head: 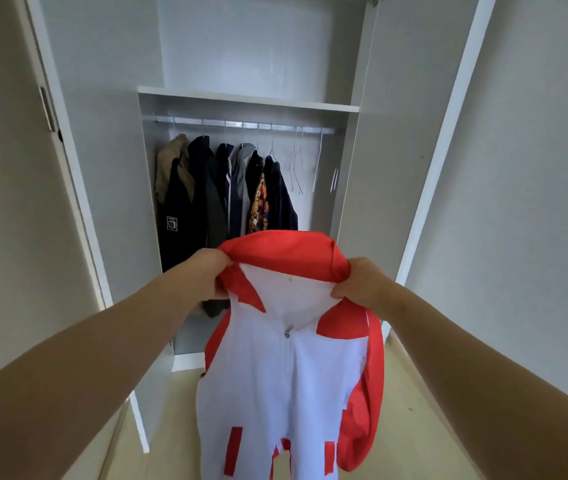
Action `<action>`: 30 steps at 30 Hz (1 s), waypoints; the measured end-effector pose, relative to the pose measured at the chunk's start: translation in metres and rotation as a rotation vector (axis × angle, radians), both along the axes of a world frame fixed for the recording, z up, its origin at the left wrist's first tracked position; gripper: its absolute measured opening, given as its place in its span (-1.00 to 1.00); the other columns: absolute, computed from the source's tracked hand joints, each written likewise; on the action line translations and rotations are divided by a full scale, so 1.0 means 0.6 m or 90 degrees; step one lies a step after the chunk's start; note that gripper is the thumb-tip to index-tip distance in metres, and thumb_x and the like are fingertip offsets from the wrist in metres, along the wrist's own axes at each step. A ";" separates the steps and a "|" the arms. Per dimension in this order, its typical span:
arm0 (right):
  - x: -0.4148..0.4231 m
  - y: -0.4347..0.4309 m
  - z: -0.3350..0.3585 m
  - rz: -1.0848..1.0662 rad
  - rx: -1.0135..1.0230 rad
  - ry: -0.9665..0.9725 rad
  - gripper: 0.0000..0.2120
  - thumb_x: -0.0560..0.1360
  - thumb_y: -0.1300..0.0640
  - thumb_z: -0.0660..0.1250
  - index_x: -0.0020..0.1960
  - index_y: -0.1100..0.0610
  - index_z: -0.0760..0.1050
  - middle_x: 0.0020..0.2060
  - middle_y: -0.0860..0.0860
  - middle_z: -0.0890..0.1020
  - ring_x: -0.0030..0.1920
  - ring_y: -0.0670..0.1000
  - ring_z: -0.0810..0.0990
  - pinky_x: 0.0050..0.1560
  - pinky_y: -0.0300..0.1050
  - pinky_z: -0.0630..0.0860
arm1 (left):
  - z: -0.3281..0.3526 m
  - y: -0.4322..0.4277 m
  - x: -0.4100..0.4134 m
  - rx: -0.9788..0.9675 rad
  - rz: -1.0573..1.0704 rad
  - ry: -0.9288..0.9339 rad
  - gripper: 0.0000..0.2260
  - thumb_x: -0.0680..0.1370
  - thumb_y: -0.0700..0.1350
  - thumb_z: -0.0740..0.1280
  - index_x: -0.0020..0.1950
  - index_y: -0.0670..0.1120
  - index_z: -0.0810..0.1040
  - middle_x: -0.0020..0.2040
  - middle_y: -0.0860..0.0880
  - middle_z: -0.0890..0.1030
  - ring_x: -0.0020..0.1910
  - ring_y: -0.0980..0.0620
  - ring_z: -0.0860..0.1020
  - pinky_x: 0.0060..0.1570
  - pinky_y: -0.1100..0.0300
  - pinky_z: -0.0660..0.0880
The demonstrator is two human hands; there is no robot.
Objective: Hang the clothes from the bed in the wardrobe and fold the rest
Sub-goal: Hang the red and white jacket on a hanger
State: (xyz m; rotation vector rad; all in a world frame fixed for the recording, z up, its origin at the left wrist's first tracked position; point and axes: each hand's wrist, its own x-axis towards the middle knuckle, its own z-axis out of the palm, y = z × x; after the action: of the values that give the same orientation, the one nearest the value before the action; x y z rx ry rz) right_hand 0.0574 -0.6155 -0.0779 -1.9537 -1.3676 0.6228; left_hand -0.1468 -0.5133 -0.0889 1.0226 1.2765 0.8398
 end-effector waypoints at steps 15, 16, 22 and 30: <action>0.048 0.421 -0.031 -0.187 0.137 0.212 -0.79 0.39 0.37 0.37 0.02 0.31 0.56 -0.17 0.20 0.58 -0.14 0.12 0.55 0.02 0.06 0.52 | 0.022 0.391 0.068 0.055 0.016 -0.050 -0.72 0.50 -0.21 0.37 0.18 -0.28 0.52 0.02 -0.23 0.60 -0.10 -0.15 0.57 -0.01 0.03 0.49; 0.051 0.443 -0.034 -0.181 0.126 0.214 -0.79 0.38 0.38 0.37 0.02 0.30 0.56 -0.17 0.20 0.59 -0.14 0.13 0.56 0.03 0.08 0.52 | 0.022 0.411 0.074 0.016 0.024 -0.071 -0.73 0.53 -0.20 0.33 0.21 -0.26 0.51 0.08 -0.22 0.59 -0.03 -0.15 0.56 0.02 0.01 0.47; 0.084 0.561 -0.039 -0.137 0.098 0.246 -0.75 0.32 0.46 0.37 -0.02 0.32 0.57 -0.19 0.18 0.61 -0.18 0.13 0.57 -0.06 -0.01 0.54 | 0.046 0.504 0.118 -0.117 0.065 -0.184 -0.69 0.54 -0.13 0.29 0.28 -0.14 0.43 0.14 -0.14 0.56 0.09 -0.13 0.53 0.02 -0.04 0.44; 0.172 0.780 -0.033 -0.056 0.130 0.317 -0.90 0.48 0.20 0.33 -0.21 0.10 0.51 -0.37 0.01 0.54 -0.39 -0.04 0.48 -0.44 -0.30 0.39 | 0.087 0.675 0.213 -0.106 0.116 -0.205 -0.70 0.56 -0.12 0.29 0.24 -0.23 0.43 0.14 -0.15 0.54 0.18 -0.14 0.51 0.16 0.04 0.44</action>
State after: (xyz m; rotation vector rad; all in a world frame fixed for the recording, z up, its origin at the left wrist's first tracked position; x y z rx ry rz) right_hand 0.1607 -0.1477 -0.0976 -1.5498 -0.9862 0.8252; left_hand -0.0188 -0.1082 -0.0366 0.6162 1.1501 0.9762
